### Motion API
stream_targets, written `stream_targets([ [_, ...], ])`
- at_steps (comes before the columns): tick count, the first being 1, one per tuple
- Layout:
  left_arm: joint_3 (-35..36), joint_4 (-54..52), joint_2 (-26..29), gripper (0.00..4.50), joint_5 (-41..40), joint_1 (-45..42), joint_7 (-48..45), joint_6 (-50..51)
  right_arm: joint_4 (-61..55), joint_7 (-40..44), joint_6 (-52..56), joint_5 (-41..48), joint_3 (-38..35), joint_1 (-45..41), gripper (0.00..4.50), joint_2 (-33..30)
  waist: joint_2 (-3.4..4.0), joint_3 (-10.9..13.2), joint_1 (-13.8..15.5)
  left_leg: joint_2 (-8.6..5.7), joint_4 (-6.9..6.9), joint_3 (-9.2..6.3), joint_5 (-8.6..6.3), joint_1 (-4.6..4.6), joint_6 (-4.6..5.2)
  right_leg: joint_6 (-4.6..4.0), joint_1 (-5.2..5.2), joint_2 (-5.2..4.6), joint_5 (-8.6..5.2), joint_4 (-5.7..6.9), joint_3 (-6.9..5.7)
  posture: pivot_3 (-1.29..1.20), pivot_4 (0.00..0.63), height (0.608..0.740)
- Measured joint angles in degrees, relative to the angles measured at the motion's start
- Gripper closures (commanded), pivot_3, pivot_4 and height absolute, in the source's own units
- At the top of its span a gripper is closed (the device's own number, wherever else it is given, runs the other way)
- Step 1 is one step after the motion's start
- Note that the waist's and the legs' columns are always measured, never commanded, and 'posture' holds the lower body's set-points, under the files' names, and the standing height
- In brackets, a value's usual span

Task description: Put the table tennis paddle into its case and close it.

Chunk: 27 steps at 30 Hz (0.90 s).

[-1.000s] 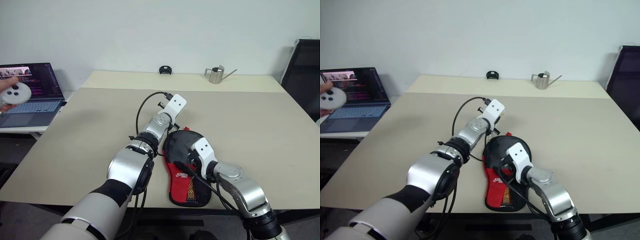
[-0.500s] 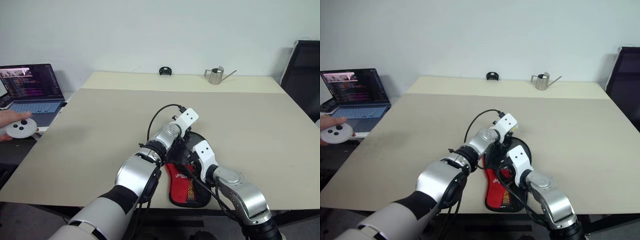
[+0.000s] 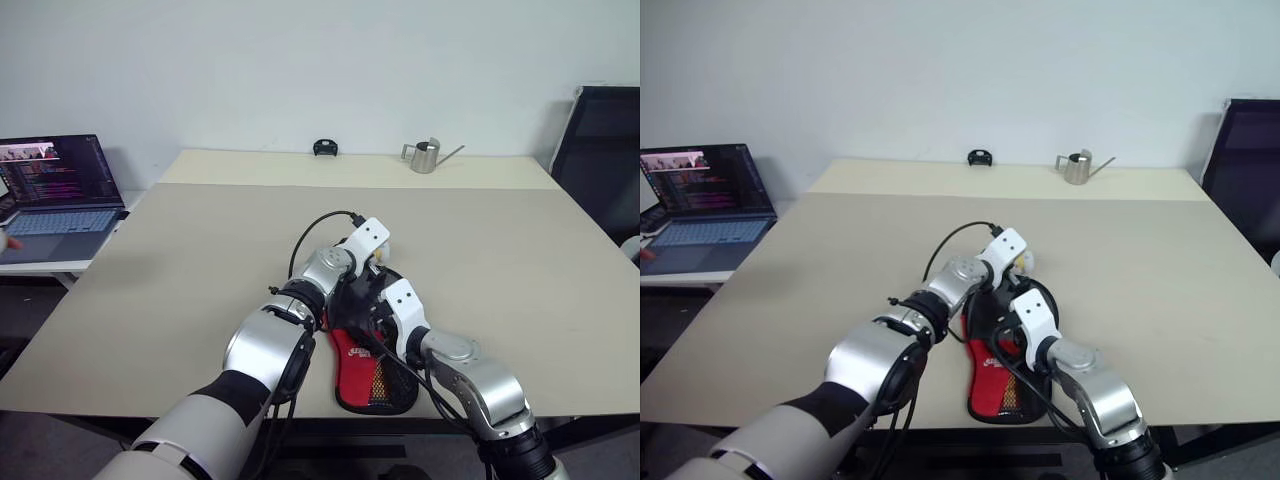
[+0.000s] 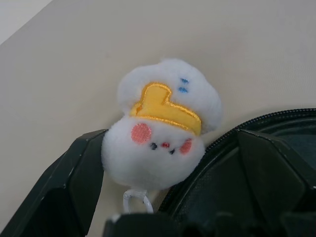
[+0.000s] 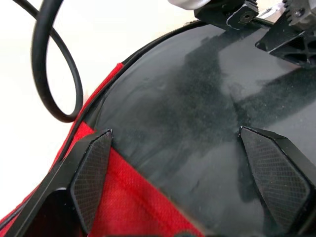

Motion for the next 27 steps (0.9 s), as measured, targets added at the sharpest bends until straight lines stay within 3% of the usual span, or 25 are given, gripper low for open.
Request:
stream_targets([
  [10, -0.24, -0.28, 7.65, 0.08, -0.94, -1.46, -7.59, -5.49, 3.09, 1.59, -2.55, 0.6, -0.65, -1.69, 0.0, -1.03, 0.02, 0.01, -0.05, 0.03, -0.02, -0.05, 0.0, -0.08, -0.01, -0.02, -0.06, -0.06, 0.01, -0.04, 0.03, 0.0, 0.15, 0.74],
  [17, 2.78, -4.39, 17.16, 0.08, -6.46, 0.23, -20.84, -7.43, 0.65, 3.84, -2.48, 1.55, -1.56, 0.18, 0.0, -4.47, 0.03, 0.03, 0.21, 0.02, -0.03, -0.14, -0.01, -0.24, 0.0, -0.03, -0.12, -0.07, 0.01, -0.16, 0.0, 0.0, 0.15, 0.74],
  [23, 6.02, -16.89, 23.53, 0.08, -16.23, 10.53, -42.77, -3.81, -1.29, 8.09, -1.53, 5.27, -4.0, 0.59, 0.0, -8.72, 0.13, 0.1, 0.1, 0.02, -0.03, -0.17, -0.01, -0.33, 0.01, -0.06, -0.18, -0.14, -0.01, -0.18, 0.07, 0.0, 0.15, 0.74],
  [27, 5.66, -36.85, 27.17, 0.08, -21.93, 23.0, -50.74, 4.95, -1.96, 11.27, 0.0, 8.36, -5.91, 0.53, 0.0, -11.86, 0.31, 0.22, 0.03, 0.04, -0.05, -0.23, -0.01, -0.37, 0.01, -0.1, -0.21, -0.2, -0.03, -0.19, 0.09, 0.0, 0.15, 0.74],
])
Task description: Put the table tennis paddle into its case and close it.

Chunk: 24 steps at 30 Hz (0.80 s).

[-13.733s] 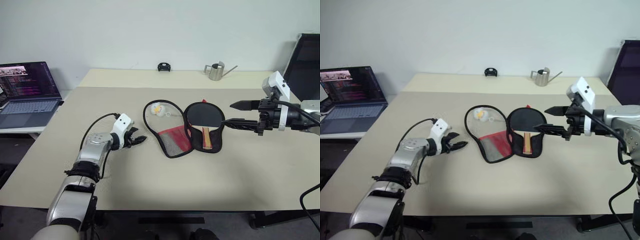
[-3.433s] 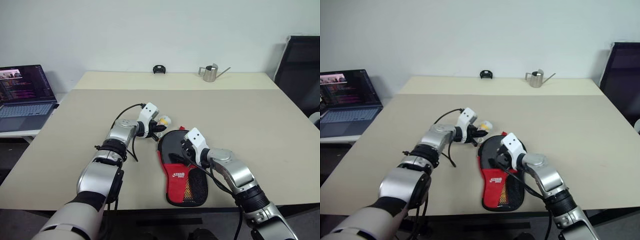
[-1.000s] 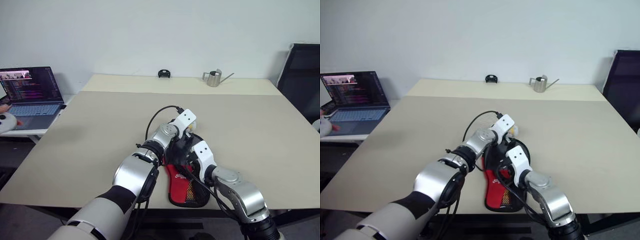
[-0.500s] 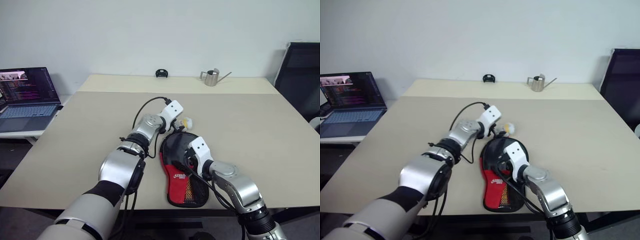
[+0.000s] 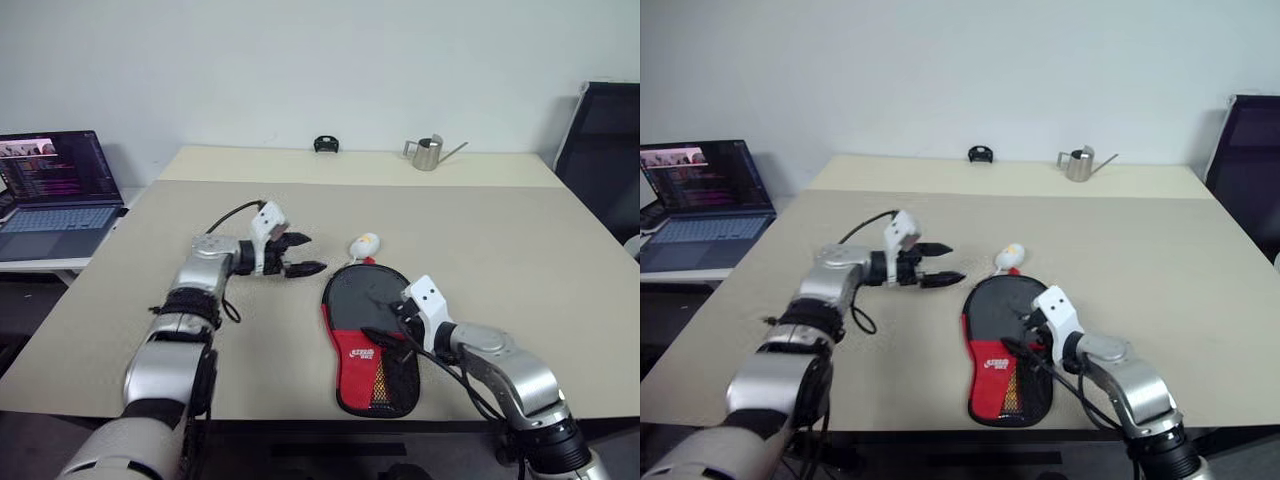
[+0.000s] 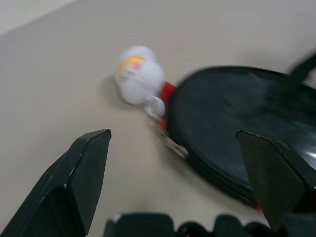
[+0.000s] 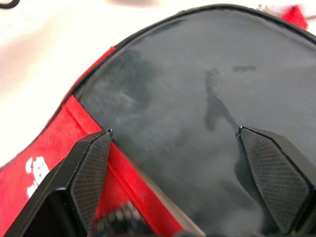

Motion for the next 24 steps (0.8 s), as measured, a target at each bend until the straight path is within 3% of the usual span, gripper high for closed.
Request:
stream_targets([
  [5, -2.67, -18.79, 0.34, 0.08, -3.04, 8.99, -0.02, 8.71, -2.44, 4.54, 4.05, 6.33, -2.76, 0.06, 0.0, -2.86, 0.12, 0.19, 0.48, -0.04, 0.04, -0.17, 0.0, -0.21, 0.0, -0.01, -0.03, -0.1, 0.0, -0.03, -0.16, 0.0, 0.15, 0.74],
  [10, -5.52, -27.58, -2.99, 0.08, -5.08, 11.96, 3.82, 12.64, -7.22, 7.75, 7.69, 13.26, -8.45, -0.27, 0.0, -7.75, 0.39, 0.35, 0.58, -0.08, 0.07, -0.28, 0.0, -0.35, 0.0, -0.01, -0.06, -0.14, 0.0, -0.07, -0.33, 0.0, 0.15, 0.74],
  [16, -11.73, -27.62, -7.9, 0.08, -2.68, 12.84, 10.49, 11.37, -9.4, 9.27, 9.36, 18.06, -15.45, -0.19, 0.0, -14.23, 0.45, 0.42, 0.91, -0.08, 0.07, -0.36, 0.01, -0.43, 0.01, -0.03, -0.08, -0.13, -0.02, -0.08, -0.45, 0.0, 0.15, 0.74],
  [24, -15.38, -17.16, -11.68, 0.08, 0.99, 7.86, 15.68, 5.54, -8.85, 7.13, 9.34, 19.7, -18.36, -0.99, 0.0, -15.17, 0.45, 0.44, 1.22, -0.12, 0.1, -0.47, 0.01, -0.52, 0.01, -0.04, -0.08, -0.15, -0.02, -0.11, -0.63, 0.0, 0.15, 0.74],
])
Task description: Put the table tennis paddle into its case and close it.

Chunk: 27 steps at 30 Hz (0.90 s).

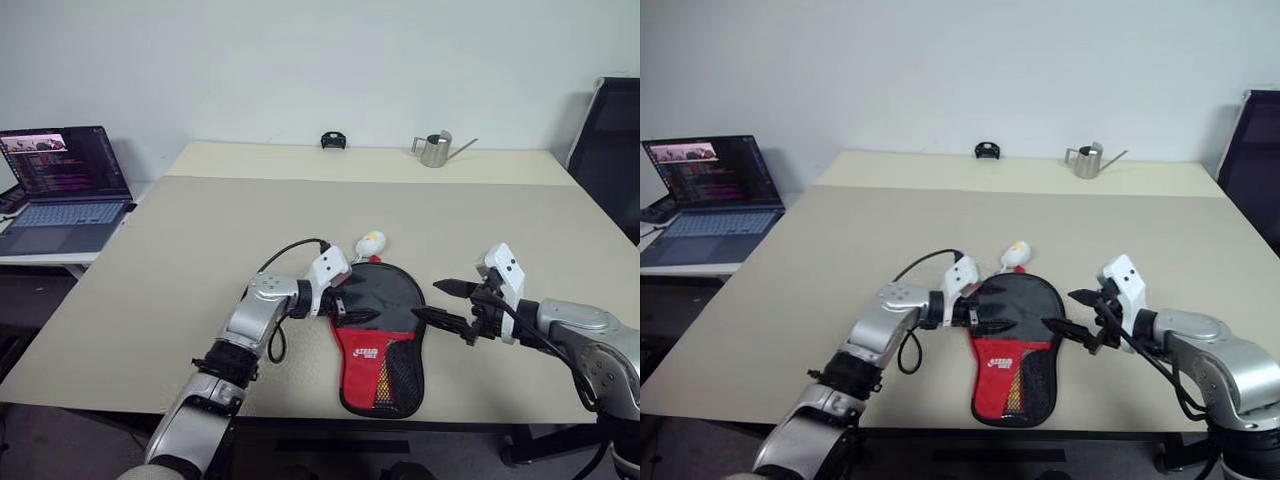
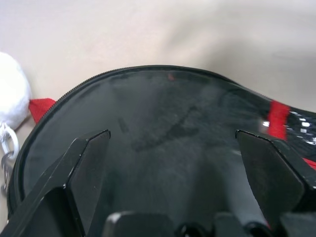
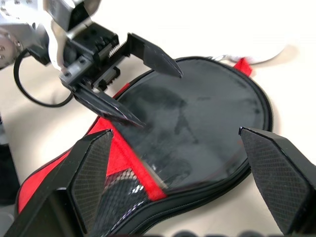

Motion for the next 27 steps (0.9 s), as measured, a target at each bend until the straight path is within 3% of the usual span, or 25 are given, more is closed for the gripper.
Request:
stream_targets([
  [5, -1.75, 4.17, -1.09, 0.08, 0.84, -0.28, 0.57, -2.03, 3.75, -2.6, -0.01, 0.11, 0.0, -6.49, 0.0, 0.69, 0.05, 0.03, -0.04, 0.0, 0.0, -0.06, 0.01, -0.01, 0.0, -0.01, -0.01, 0.0, 0.0, 0.01, -0.07, 0.0, 0.15, 0.74],
  [13, -1.88, 3.49, -1.76, 0.08, 0.62, 1.16, 0.72, -3.32, 20.13, -6.6, -1.37, -1.55, 2.5, -22.25, 0.0, 8.37, 0.1, 0.03, 0.04, 0.0, 0.01, -0.15, 0.01, -0.01, -0.01, -0.06, 0.01, -0.02, -0.02, 0.02, -0.15, 0.0, 0.15, 0.74],
  [19, -2.12, -0.03, -1.94, 0.08, 0.58, 3.38, 1.06, -2.21, 43.98, -8.07, -12.34, -9.56, 8.51, -33.86, 0.0, 17.89, 0.16, 0.01, -0.23, -0.01, 0.0, -0.13, 0.02, 0.01, -0.02, -0.11, -0.01, -0.02, -0.05, 0.07, -0.17, 0.0, 0.15, 0.74],
  [27, -2.17, -3.83, -1.5, 0.08, 0.56, 5.07, 2.42, 0.27, 78.09, -11.85, -33.2, -19.26, 8.61, -45.61, 0.0, 24.74, 0.22, 0.04, -0.75, -0.04, -0.01, -0.13, 0.05, -0.01, -0.07, -0.13, -0.04, -0.07, -0.06, 0.05, -0.16, 0.0, 0.15, 0.74],
])
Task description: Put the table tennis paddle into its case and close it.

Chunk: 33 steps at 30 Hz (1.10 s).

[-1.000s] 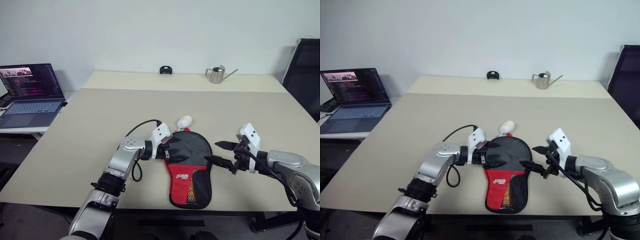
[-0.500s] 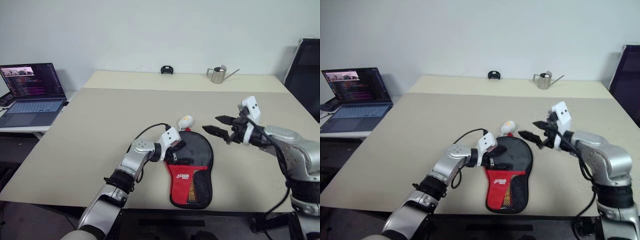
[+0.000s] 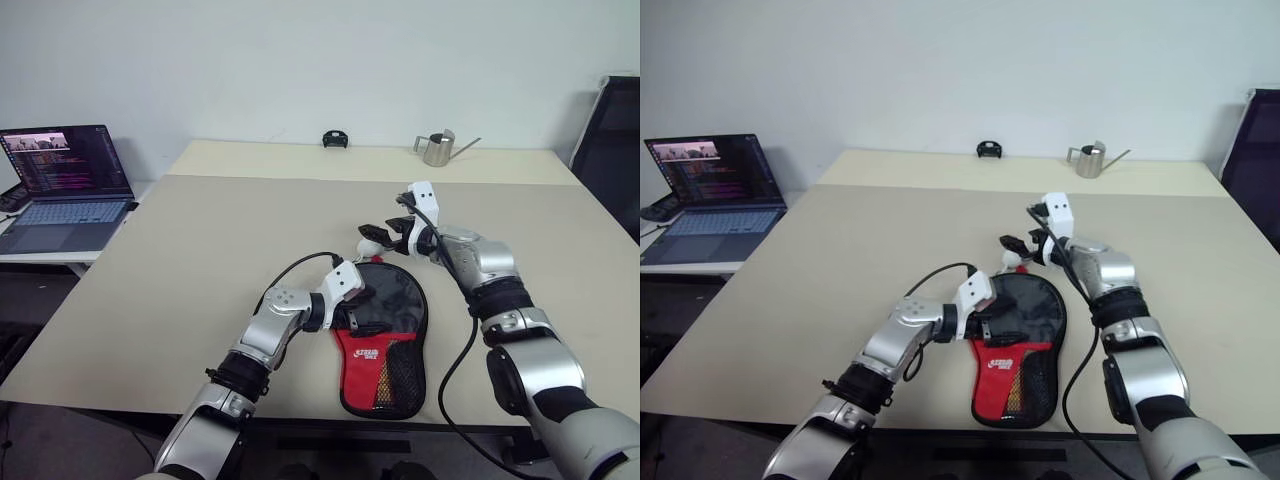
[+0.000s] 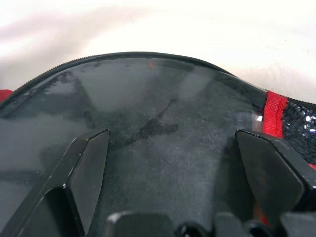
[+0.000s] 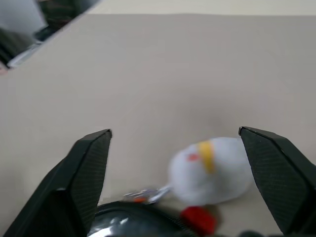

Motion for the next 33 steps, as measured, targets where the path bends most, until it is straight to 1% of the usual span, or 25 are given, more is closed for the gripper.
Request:
stream_targets([
  [2, 0.0, -1.0, 0.04, 0.08, -0.02, 0.55, 0.67, 0.65, 6.69, -1.91, -5.04, -1.41, -0.68, -2.18, 0.0, 0.98, 0.01, 0.0, -0.22, 0.0, 0.0, -0.01, 0.11, 0.01, -0.19, -0.01, 0.0, 0.0, -0.01, 0.01, 0.0, 0.0, 0.15, 0.74],
  [5, 0.01, -2.03, 0.17, 0.08, -0.06, 1.04, 0.99, 1.56, 13.46, -3.46, -10.18, -3.07, -1.43, -3.95, 0.0, 2.57, 0.01, 0.0, -0.45, 0.0, -0.02, 0.0, 0.13, 0.01, -0.23, -0.01, 0.0, -0.01, -0.01, 0.03, 0.01, 0.0, 0.15, 0.74],
  [9, -0.01, -3.24, 0.37, 0.08, -0.17, 1.65, 1.8, 2.15, 18.57, -4.2, -13.23, -4.22, -2.71, -4.51, 0.0, 4.45, 0.03, 0.01, -0.51, 0.01, -0.02, -0.01, 0.13, 0.01, -0.23, -0.02, 0.0, -0.01, -0.01, 0.04, 0.03, 0.0, 0.15, 0.74],
  [17, -0.15, -4.96, 0.62, 0.08, -0.08, 2.52, 3.01, 3.16, 22.92, -8.3, -16.2, -6.31, -4.95, -5.51, 0.0, 9.76, 0.07, 0.01, -0.62, 0.02, -0.03, -0.01, 0.15, 0.03, -0.27, -0.03, 0.0, -0.02, -0.02, 0.06, 0.03, 0.0, 0.15, 0.74],
  [25, -0.16, -7.53, 1.28, 0.08, -0.1, 3.94, 4.14, 4.5, 23.56, -11.02, -19.17, -12.23, -3.63, -5.54, 0.0, 11.58, 0.1, 0.02, -0.67, 0.02, -0.05, -0.01, 0.16, 0.06, -0.29, -0.05, -0.01, -0.02, -0.03, 0.08, 0.04, 0.0, 0.15, 0.74],
  [28, -0.2, -8.01, 1.53, 0.04, -0.23, 4.27, 4.4, 4.65, 23.91, -12.44, -20.6, -15.41, -1.47, -5.54, 0.63, 11.62, 0.11, 0.02, -0.68, 0.02, -0.06, -0.01, 0.16, 0.06, -0.3, -0.06, -0.02, -0.02, -0.03, 0.08, 0.04, 0.0, 0.15, 0.74],
  [33, -0.22, -8.35, 1.66, 0.04, -0.32, 4.33, 4.53, 5.26, 24.12, -13.66, -22.26, -19.4, 0.8, -5.54, 2.34, 11.62, 0.11, 0.02, -0.69, 0.02, -0.06, -0.01, 0.17, 0.07, -0.31, -0.07, -0.02, -0.01, -0.04, 0.09, 0.04, 0.0, 0.15, 0.74],
])
